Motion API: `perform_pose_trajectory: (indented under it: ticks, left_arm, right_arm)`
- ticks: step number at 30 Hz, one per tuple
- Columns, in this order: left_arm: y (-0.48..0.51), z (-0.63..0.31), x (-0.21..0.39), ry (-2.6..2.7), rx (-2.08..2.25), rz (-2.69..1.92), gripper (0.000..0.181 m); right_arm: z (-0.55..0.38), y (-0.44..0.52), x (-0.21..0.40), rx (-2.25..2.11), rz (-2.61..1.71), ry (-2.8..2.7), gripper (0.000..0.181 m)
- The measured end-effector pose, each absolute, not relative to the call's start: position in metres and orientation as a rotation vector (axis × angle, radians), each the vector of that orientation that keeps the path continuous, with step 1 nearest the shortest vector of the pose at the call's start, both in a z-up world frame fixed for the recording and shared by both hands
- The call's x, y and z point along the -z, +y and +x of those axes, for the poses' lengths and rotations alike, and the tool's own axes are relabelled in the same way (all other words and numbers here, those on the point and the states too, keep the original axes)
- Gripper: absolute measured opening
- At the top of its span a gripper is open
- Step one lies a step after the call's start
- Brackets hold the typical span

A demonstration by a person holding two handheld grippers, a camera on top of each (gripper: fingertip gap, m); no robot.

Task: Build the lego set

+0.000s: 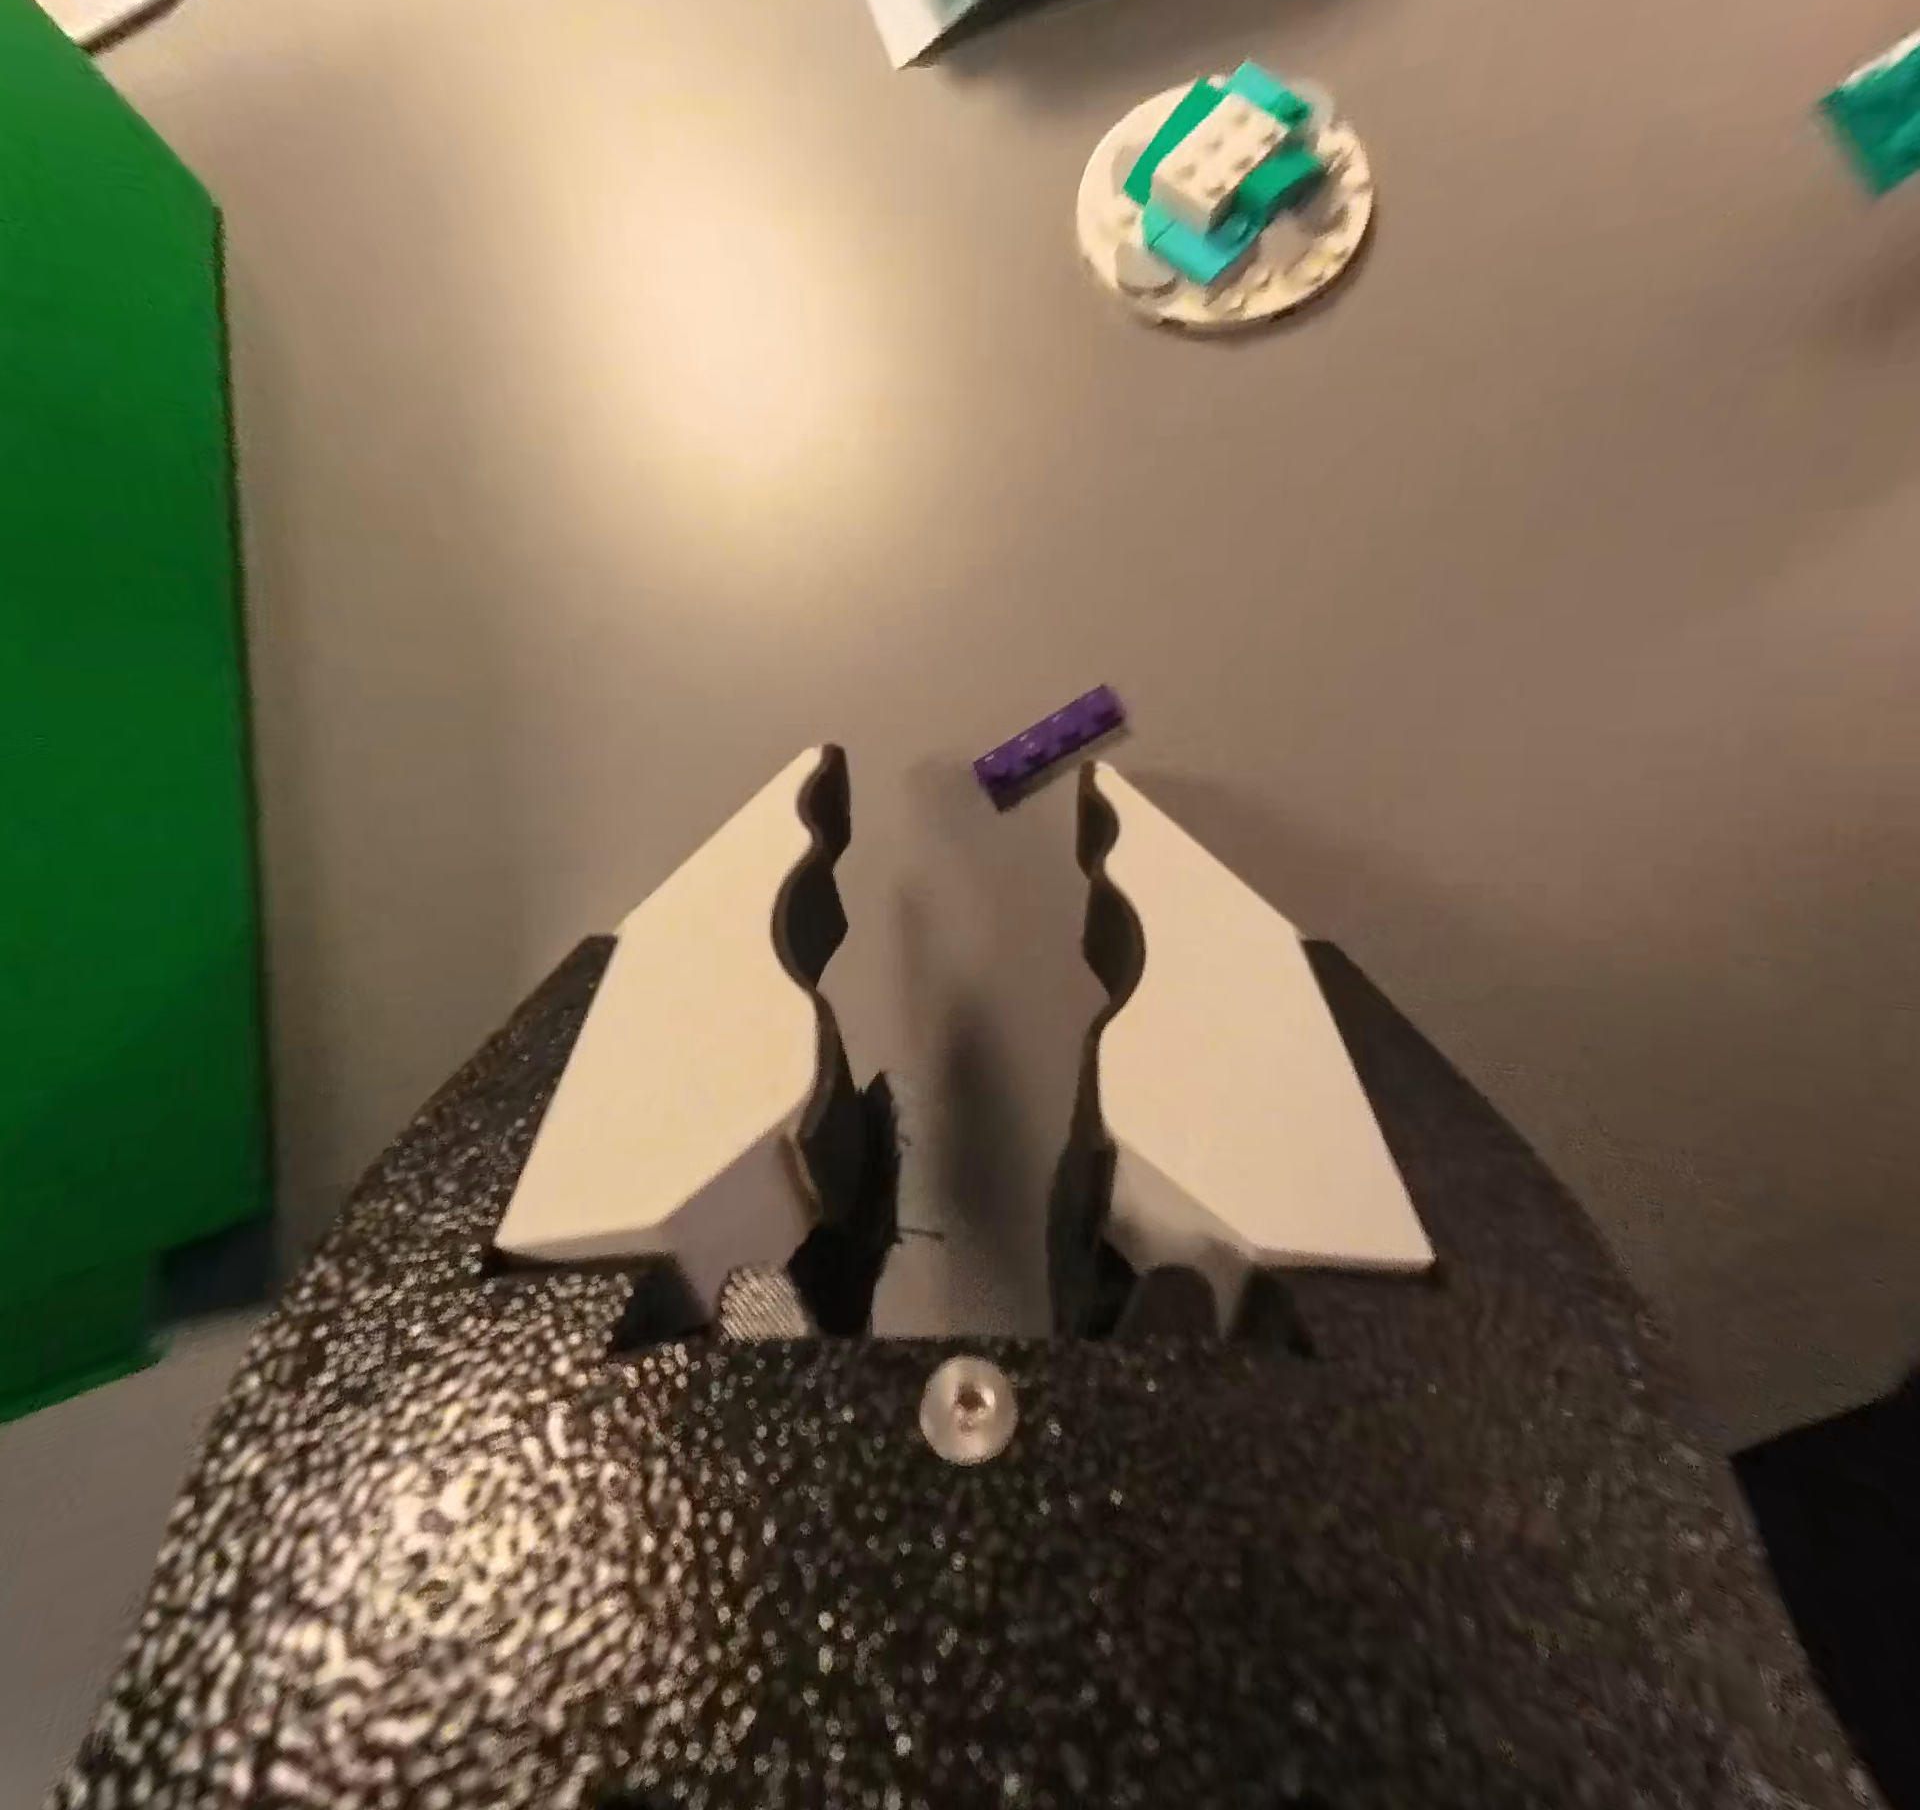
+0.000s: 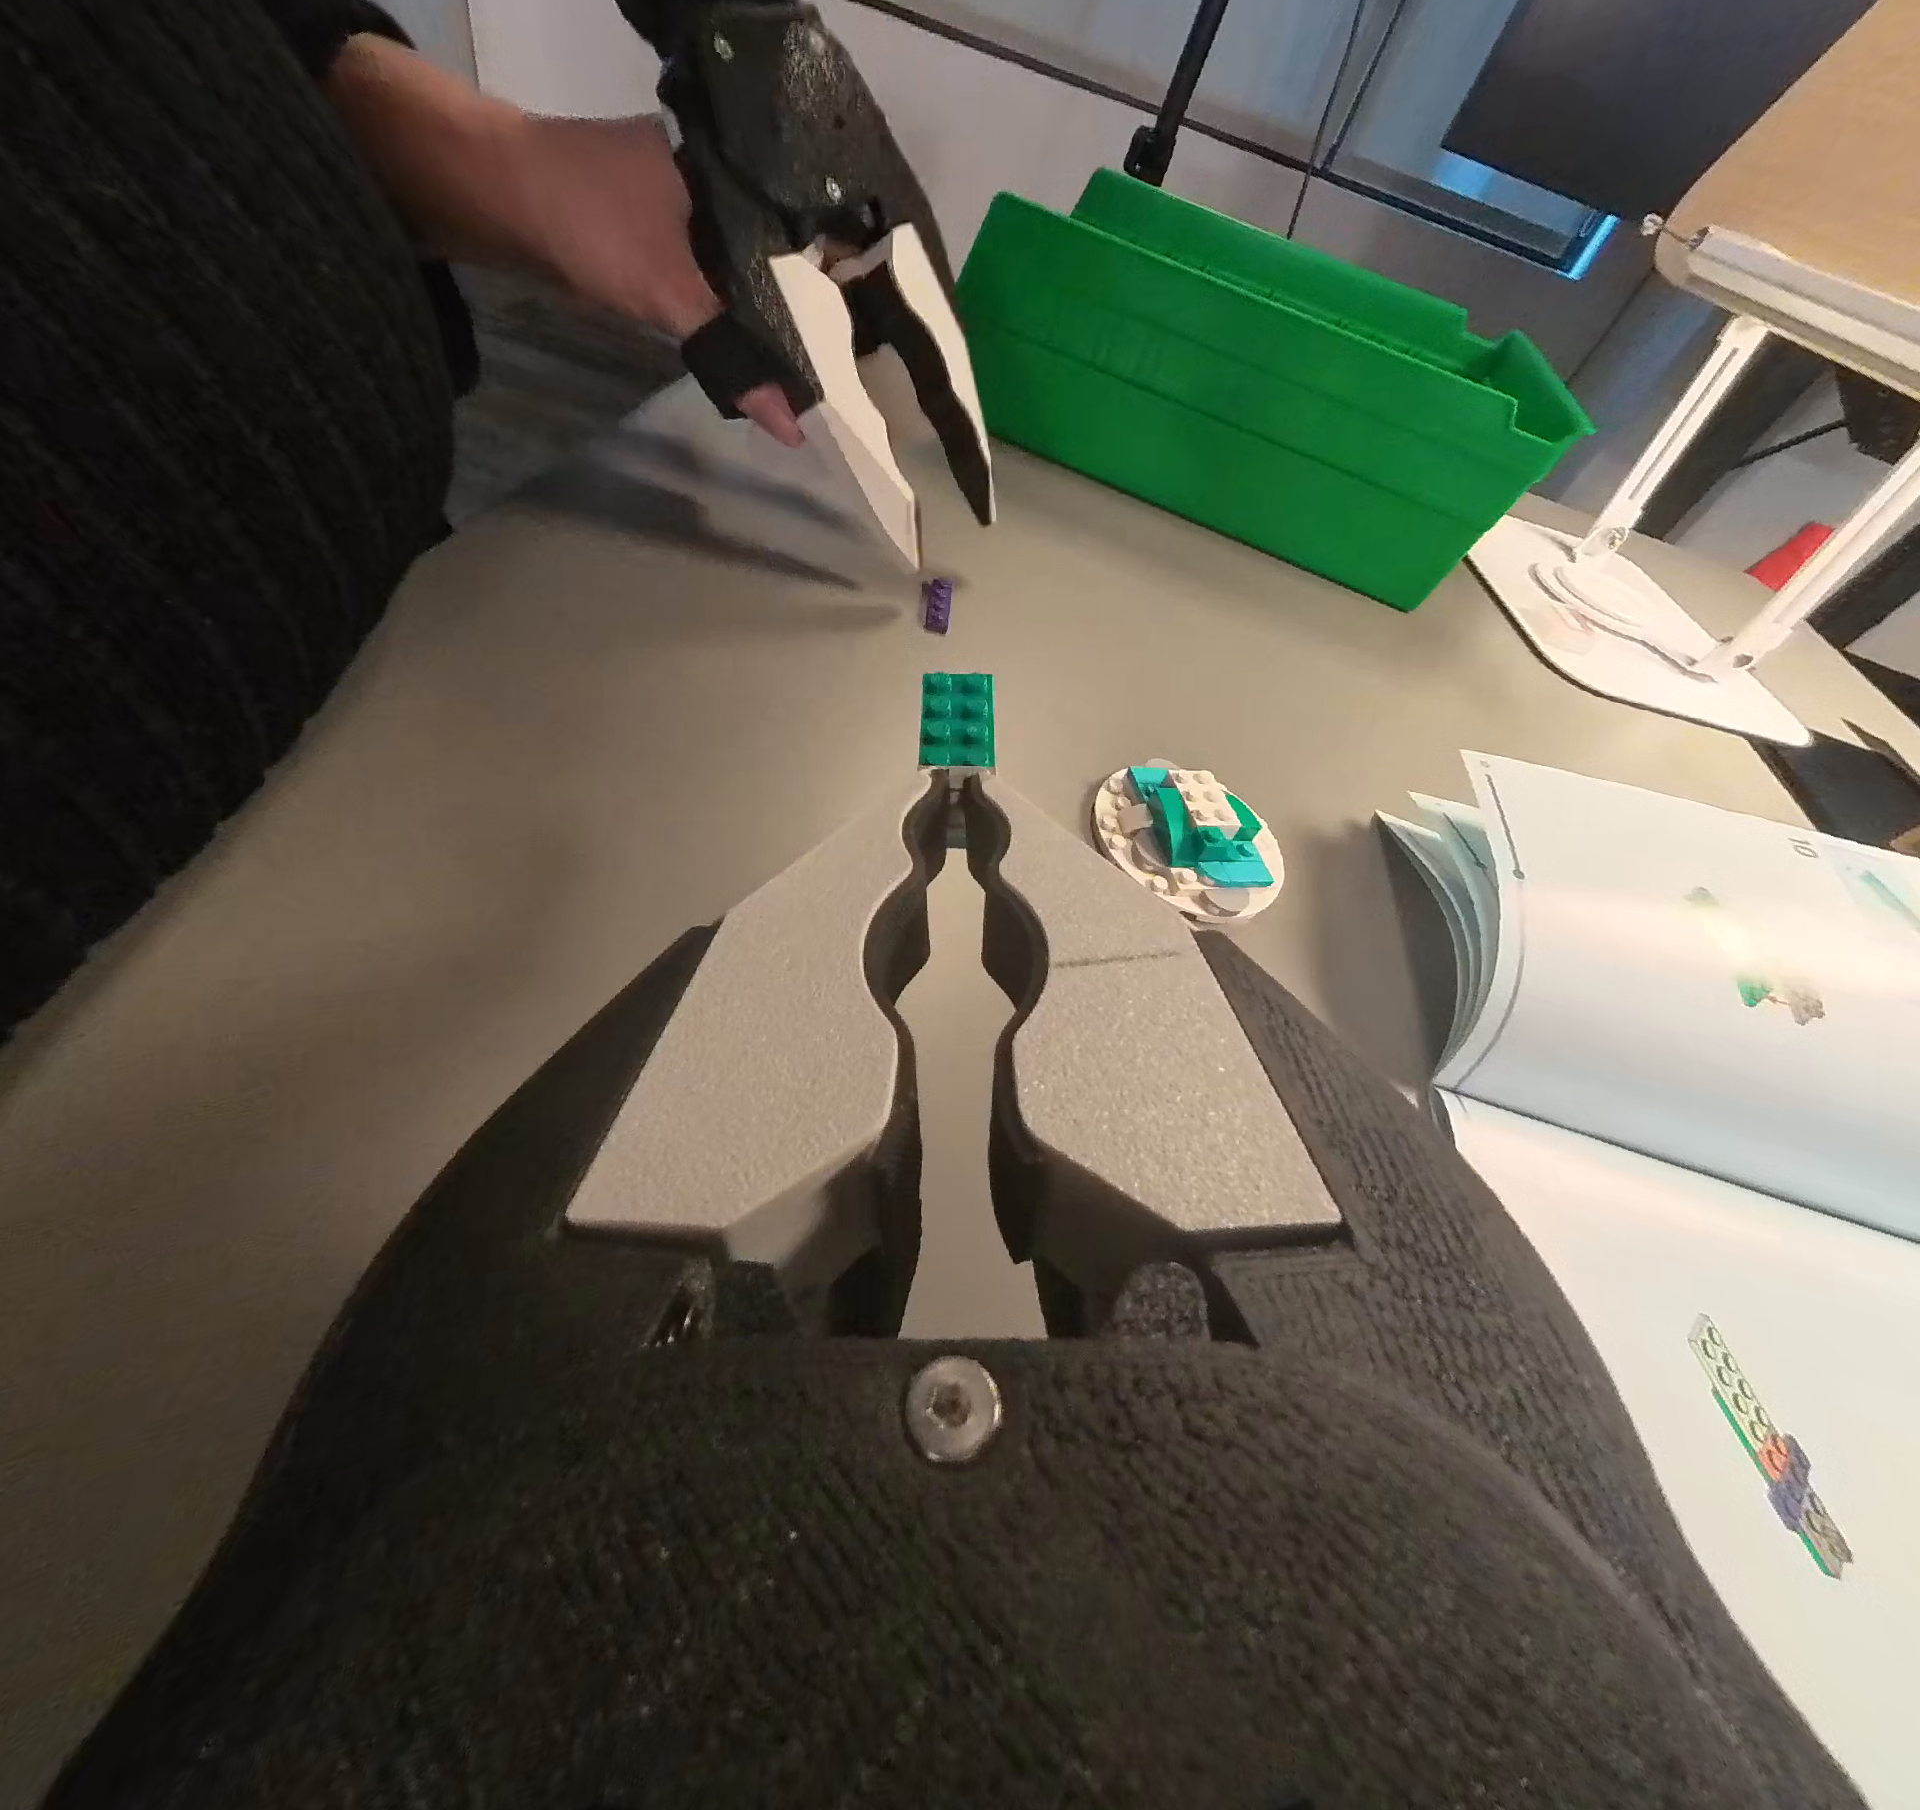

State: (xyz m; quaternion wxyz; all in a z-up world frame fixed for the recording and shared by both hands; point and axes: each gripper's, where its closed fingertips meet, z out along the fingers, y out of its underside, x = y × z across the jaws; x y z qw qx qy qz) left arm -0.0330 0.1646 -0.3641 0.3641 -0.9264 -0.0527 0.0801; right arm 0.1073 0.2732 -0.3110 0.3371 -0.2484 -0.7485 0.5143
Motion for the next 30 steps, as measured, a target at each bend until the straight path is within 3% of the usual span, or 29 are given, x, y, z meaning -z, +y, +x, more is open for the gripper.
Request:
perform_pose_trajectory:
  ticks: [1, 14, 21, 30]
  left_arm:
    - [0.164, -0.034, 0.363, -0.113, -0.220, -2.388, 0.039]
    - [0.180, -0.059, 0.373, -0.017, -0.372, -2.383, 0.029]
    - [0.185, -0.017, 0.366, 0.075, 0.150, -2.255, 0.050]
    - [0.189, -0.024, 0.376, 0.106, 0.216, -2.273, 0.041]
  right_arm:
    - [0.107, 0.273, 0.310, -1.346, -0.649, -1.948, 0.000]
    - [0.107, 0.274, 0.309, -1.365, -0.654, -1.943, 0.001]
    - [0.108, 0.274, 0.309, -1.378, -0.655, -1.944, 0.000]
    - [0.108, 0.273, 0.309, -1.377, -0.651, -1.952, 0.001]
